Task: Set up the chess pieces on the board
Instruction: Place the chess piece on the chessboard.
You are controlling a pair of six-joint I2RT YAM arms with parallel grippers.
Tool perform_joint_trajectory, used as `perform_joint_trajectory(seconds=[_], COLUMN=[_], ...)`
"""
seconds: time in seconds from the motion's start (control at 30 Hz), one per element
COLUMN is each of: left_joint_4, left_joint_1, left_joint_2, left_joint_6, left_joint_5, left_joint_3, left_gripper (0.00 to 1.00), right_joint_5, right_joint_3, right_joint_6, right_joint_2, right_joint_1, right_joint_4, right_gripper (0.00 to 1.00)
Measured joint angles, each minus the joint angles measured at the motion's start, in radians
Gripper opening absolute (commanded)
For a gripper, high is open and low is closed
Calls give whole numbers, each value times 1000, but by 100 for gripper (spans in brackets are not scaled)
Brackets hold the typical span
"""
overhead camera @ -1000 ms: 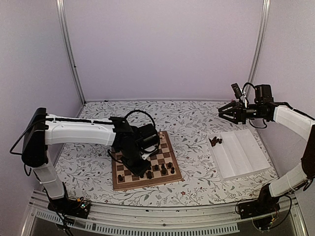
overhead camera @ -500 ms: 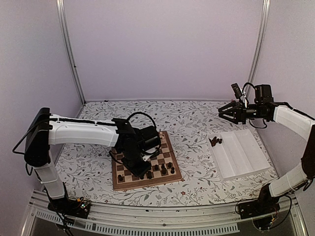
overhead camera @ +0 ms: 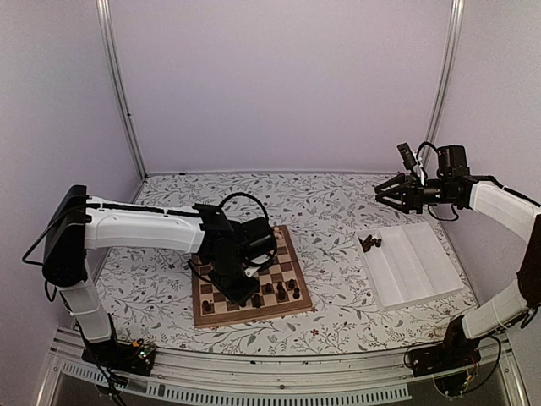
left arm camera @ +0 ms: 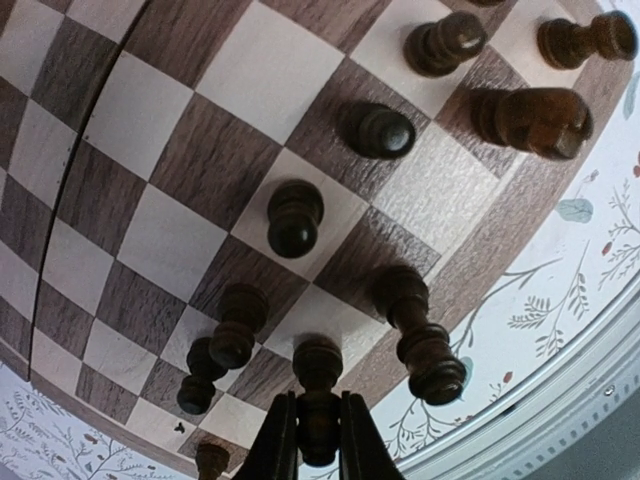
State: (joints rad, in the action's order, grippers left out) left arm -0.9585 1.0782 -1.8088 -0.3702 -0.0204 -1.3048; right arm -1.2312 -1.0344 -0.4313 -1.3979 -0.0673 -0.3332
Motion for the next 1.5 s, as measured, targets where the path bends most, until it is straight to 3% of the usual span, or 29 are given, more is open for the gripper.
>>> perform_joint_trajectory(seconds=[1.07, 1.23, 1.5], left_joint_4=[1, 1, 0], left_joint_1=[0, 0, 0], left_joint_2=[-11, -11, -9], left_joint_6=[0, -2, -5], left_joint_5=[-6, -6, -6], left_joint_3=[-1, -1, -1], left_gripper=[15, 9, 8], right_joint_5=[-2, -2, -3], right_joint_3=[0, 0, 0], right_joint_6=[0, 0, 0], right_joint_2=[0, 0, 0], right_joint_1=[0, 0, 0], right_joint_4=[0, 0, 0], right_gripper=[48, 48, 48])
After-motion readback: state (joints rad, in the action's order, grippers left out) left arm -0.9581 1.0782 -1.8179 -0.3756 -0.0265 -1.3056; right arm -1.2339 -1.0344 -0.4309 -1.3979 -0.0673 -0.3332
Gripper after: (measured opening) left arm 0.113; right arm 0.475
